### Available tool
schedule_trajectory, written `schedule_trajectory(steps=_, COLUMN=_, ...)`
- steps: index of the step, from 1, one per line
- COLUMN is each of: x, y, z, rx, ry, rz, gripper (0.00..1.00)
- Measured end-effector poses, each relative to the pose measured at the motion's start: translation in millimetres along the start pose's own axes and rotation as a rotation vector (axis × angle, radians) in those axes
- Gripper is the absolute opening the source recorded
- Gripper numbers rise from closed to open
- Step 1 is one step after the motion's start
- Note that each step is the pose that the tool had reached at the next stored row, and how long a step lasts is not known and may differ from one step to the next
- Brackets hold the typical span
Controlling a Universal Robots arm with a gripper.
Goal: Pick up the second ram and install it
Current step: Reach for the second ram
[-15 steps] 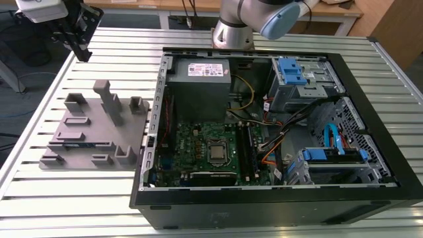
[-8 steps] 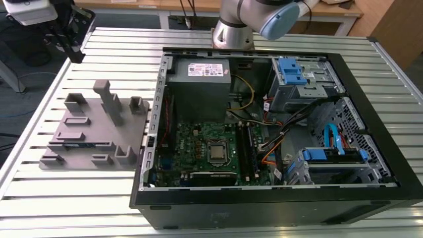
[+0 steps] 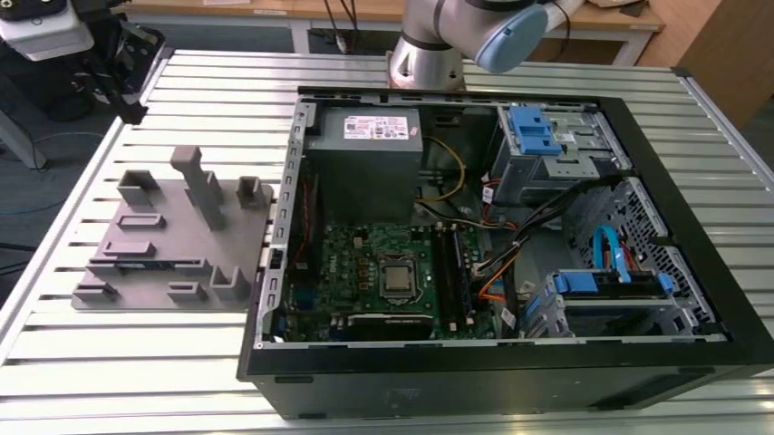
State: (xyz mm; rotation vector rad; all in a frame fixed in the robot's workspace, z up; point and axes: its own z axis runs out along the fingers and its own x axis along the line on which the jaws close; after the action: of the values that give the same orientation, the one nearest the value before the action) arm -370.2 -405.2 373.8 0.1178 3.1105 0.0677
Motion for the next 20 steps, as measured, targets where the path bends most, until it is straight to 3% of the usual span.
schedule_trajectory(steps=20, x=10.4, y=-12.2, z=13.2, rx=0.0000, ry=0.0000, rz=0.000, gripper=0.10)
